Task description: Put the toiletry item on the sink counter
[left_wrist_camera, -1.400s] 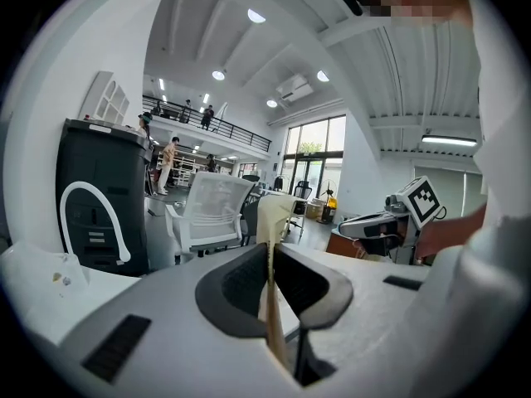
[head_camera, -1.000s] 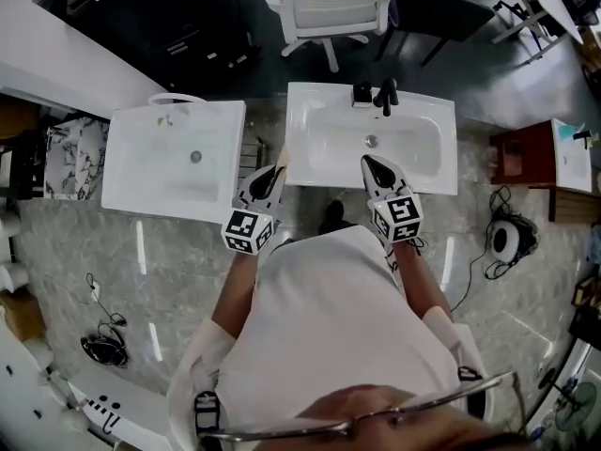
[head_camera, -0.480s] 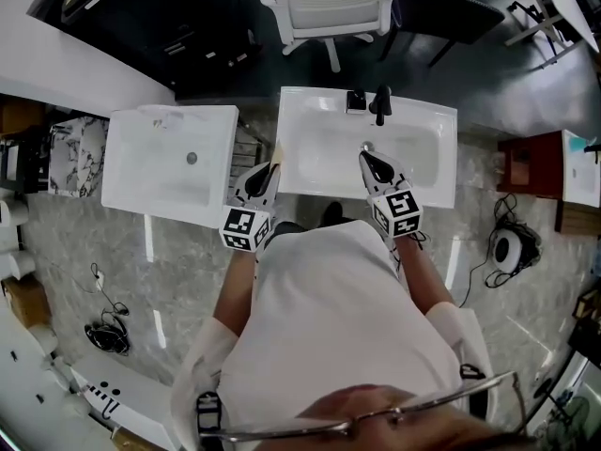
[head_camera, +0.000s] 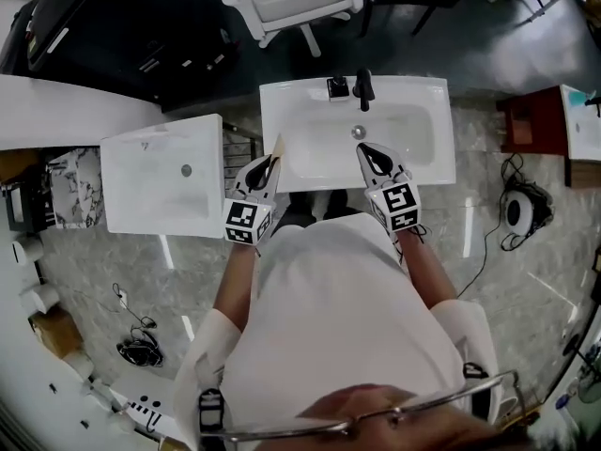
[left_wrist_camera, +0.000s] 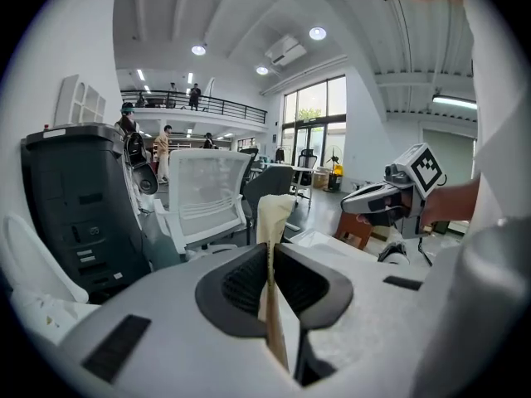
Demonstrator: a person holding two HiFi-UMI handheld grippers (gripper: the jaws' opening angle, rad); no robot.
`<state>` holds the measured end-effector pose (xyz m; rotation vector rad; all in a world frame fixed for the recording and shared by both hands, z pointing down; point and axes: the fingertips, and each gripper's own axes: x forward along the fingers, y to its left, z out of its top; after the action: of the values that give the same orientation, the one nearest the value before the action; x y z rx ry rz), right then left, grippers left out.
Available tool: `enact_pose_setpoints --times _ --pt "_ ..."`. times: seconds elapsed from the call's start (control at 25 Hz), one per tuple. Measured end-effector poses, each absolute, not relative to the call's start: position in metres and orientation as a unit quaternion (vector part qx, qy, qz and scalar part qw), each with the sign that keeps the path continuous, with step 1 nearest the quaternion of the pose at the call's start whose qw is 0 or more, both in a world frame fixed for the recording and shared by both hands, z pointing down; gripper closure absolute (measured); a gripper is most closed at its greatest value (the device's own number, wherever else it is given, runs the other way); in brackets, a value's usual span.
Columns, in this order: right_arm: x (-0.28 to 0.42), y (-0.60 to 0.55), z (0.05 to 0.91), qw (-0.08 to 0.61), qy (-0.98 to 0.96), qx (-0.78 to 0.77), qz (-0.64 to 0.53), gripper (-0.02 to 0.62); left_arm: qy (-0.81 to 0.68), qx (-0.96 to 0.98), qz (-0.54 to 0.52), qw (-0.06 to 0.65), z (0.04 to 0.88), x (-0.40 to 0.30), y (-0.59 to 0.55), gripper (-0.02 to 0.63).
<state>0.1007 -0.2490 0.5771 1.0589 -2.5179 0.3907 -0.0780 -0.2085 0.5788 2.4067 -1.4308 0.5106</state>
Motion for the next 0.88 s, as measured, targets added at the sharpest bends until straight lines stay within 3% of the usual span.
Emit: enact_pose_setpoints --times 0.88 --pt "0.108 -0.248 0.586 0.208 -0.8 0.532 0.183 0.589 -0.322 0.9 0.265 0.131 0.654 -0.082 -0.298 0.577"
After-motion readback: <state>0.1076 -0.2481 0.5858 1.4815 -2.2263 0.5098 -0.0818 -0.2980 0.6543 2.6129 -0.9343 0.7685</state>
